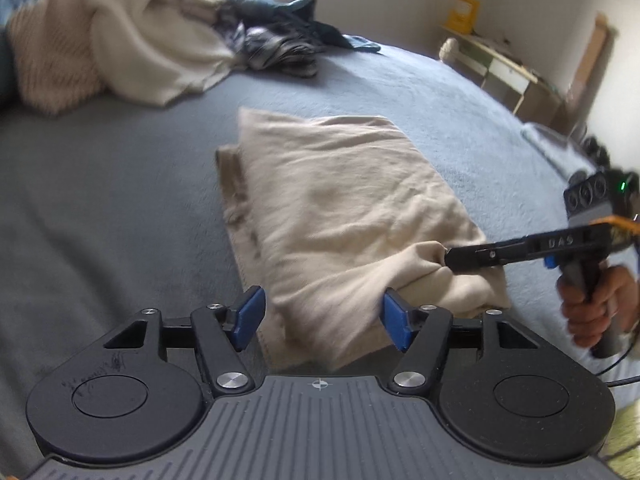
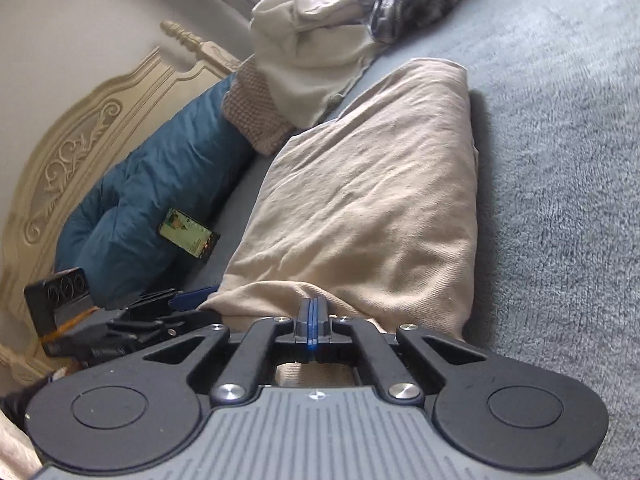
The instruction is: Fold clothes
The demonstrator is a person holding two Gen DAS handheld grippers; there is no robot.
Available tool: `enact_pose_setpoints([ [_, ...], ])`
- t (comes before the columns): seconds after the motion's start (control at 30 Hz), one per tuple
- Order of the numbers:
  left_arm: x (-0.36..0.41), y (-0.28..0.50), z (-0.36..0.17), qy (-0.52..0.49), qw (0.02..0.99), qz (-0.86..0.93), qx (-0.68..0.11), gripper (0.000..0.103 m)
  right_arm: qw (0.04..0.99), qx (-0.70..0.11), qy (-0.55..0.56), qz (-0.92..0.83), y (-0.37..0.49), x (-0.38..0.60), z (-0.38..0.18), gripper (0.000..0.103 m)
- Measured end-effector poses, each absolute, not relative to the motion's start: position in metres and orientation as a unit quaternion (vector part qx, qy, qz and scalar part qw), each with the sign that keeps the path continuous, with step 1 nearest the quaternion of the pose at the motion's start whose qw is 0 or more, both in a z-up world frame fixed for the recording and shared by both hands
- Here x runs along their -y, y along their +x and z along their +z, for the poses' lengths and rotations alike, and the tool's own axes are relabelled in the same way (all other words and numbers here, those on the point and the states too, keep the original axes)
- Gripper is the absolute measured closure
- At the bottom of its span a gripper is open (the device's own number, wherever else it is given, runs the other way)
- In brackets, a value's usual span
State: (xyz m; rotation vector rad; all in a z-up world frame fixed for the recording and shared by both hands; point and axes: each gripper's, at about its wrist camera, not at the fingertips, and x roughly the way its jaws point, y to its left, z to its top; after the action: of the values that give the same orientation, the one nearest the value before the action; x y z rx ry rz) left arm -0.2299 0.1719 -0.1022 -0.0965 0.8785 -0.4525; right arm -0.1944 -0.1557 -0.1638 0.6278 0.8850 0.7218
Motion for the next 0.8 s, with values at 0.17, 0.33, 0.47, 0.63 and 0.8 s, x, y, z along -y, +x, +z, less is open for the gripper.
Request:
enact_pose_setpoints([
  [0.17, -0.181, -0.242, -0.086, -0.043, 0.886, -0.203, -0.414, 0.040, 0.796, -0.413, 0.288, 0.336, -0.193, 0.154, -0.161, 0.103],
  [0.33, -0.164, -0.243, -0.068, -0.022, 0.898, -0.213, -0.384, 0.041, 0.799, -0.415, 0.280, 0.334, -0.194, 0.152, -0.157, 0.103],
  [0.47, -0.138, -0.231, -0.072, 0.006, 0.892, -0.243, -0.382, 0.041, 0.808, -0.409, 0.252, 0.340, -0.198, 0.148, -0.143, 0.103],
  [0.63, -0.111, -0.221, -0.086, 0.044, 0.878, -0.271, -0.392, 0.041, 0.827, -0.381, 0.219, 0.352, -0.211, 0.149, -0.120, 0.086],
  [0.8, -0.102, -0.213, -0.094, 0.065, 0.874, -0.274, -0.396, 0.045, 0.837, -0.370, 0.160, 0.371, -0.225, 0.141, -0.100, 0.085],
])
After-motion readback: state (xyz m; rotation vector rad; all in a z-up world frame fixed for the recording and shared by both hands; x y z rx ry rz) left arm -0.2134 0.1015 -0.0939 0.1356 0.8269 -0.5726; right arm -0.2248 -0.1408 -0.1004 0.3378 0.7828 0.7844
